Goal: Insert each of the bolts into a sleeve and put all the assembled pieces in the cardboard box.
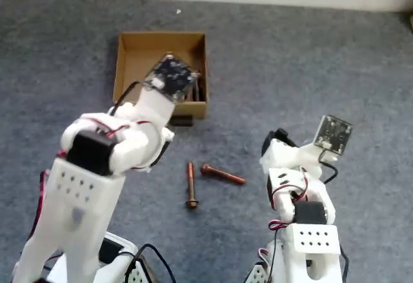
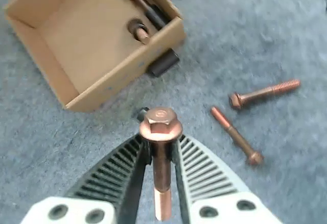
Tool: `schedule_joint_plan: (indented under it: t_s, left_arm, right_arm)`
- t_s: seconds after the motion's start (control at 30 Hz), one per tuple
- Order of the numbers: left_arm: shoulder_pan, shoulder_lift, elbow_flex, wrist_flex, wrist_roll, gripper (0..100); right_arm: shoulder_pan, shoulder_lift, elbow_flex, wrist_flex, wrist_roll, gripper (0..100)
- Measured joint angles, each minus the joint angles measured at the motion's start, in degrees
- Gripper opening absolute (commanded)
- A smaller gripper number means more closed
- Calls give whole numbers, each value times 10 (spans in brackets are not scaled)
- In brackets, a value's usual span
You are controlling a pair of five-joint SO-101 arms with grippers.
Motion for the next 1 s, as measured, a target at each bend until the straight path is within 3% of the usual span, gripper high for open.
schedule_joint_plan:
  t_s: [0.2,0.7,1.0]
  left_arm:
    - [-11,-81,75,-58,45,6]
    - [-11,-252,275,-216,142,6]
    - [-11,-331,382,-340,208,6]
  right_arm:
    - [-54,0,0,0,50,5]
    - [-102,-4,0,0,60,5]
    - [-166,-142,44,1,104,5]
